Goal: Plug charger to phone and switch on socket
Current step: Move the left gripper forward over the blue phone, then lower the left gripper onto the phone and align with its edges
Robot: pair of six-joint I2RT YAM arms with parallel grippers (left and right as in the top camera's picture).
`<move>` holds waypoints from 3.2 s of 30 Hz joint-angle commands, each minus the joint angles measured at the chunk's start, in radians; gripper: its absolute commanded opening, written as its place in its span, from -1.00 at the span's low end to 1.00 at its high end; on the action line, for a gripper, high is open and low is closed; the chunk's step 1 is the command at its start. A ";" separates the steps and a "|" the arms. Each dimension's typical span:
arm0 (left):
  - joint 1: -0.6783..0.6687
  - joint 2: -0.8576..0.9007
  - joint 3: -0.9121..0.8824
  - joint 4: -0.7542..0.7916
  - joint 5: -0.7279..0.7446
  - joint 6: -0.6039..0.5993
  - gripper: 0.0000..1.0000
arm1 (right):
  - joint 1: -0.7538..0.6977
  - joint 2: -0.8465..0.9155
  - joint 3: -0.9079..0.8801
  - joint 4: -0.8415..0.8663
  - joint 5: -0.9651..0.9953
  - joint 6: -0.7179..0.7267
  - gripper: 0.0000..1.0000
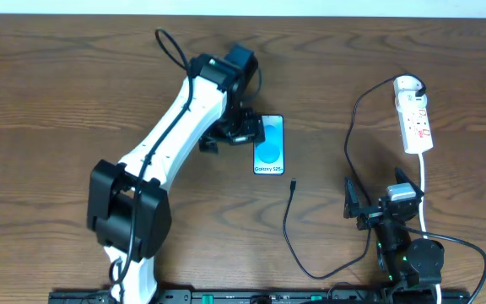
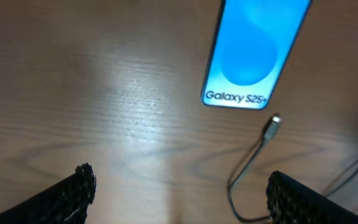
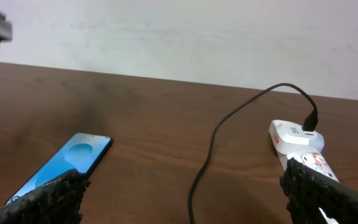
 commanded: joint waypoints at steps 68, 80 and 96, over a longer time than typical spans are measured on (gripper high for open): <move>-0.161 0.317 0.158 0.182 -0.254 -0.135 0.79 | 0.005 -0.005 -0.002 -0.004 0.002 -0.012 0.98; -0.138 0.317 0.153 0.202 -0.254 -0.120 0.80 | 0.005 -0.005 -0.002 -0.004 0.001 -0.011 0.99; -0.138 0.317 0.153 0.228 -0.198 -0.093 0.79 | 0.005 -0.005 -0.002 -0.004 0.001 -0.011 0.99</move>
